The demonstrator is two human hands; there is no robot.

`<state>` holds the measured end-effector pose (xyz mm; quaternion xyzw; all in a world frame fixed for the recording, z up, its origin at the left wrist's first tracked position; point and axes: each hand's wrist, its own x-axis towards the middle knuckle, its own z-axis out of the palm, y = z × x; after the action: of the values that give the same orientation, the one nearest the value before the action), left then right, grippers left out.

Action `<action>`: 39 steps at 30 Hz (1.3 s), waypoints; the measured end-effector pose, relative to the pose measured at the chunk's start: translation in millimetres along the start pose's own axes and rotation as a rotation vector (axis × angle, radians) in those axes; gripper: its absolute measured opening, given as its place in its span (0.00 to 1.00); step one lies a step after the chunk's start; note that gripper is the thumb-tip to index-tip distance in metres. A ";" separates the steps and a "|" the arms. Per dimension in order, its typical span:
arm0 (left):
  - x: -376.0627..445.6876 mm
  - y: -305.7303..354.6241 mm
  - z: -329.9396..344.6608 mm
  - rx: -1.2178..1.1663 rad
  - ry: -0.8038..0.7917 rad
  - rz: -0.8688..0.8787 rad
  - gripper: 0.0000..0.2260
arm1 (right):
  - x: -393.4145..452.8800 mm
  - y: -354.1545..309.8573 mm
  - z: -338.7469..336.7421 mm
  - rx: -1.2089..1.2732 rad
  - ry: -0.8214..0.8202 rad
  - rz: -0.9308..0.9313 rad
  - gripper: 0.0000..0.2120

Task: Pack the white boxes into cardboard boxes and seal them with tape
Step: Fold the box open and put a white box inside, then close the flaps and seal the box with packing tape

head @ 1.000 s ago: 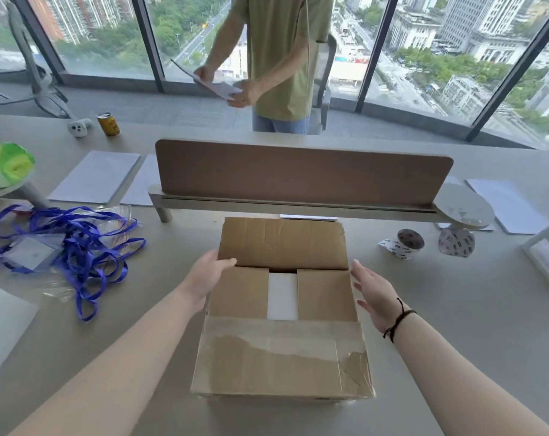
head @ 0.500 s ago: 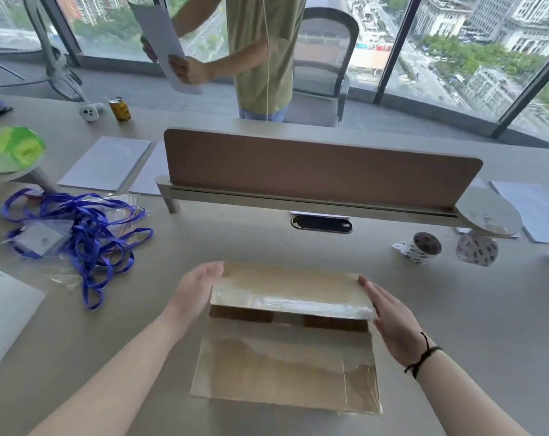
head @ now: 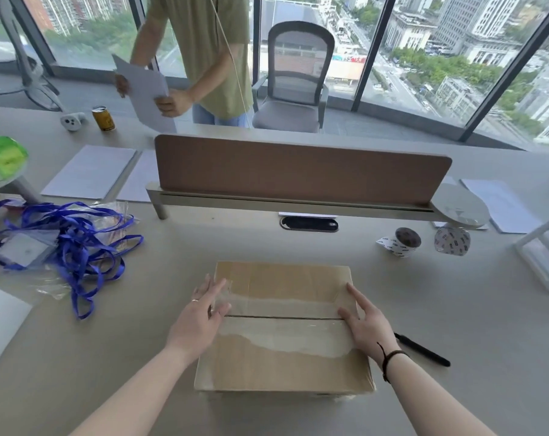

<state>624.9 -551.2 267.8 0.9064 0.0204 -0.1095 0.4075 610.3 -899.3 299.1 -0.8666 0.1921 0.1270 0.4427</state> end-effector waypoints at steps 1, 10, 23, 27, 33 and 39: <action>-0.1 0.7 0.4 0.055 0.006 -0.003 0.22 | 0.2 -0.6 0.8 -0.042 0.011 0.001 0.28; -11.9 33.9 14.7 0.444 0.071 0.063 0.23 | -18.7 -18.0 14.3 -0.107 0.008 0.127 0.31; -3.6 132.6 108.6 0.404 -0.197 0.231 0.25 | -17.8 4.0 -21.6 0.181 -0.150 0.059 0.25; 13.0 181.2 145.2 0.289 -0.210 0.287 0.23 | 7.5 21.9 -54.8 0.234 -0.155 0.031 0.20; 40.3 258.5 200.0 0.227 -0.162 0.275 0.19 | 53.5 70.8 -141.7 0.273 -0.102 0.019 0.18; 68.3 314.0 246.5 0.145 -0.160 0.188 0.17 | 129.1 118.3 -228.8 0.333 0.065 0.114 0.20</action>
<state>686.4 -947.5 324.9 0.9197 -0.1049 -0.1441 0.3498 684.4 -1177.7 295.5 -0.7726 0.2737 0.0902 0.5657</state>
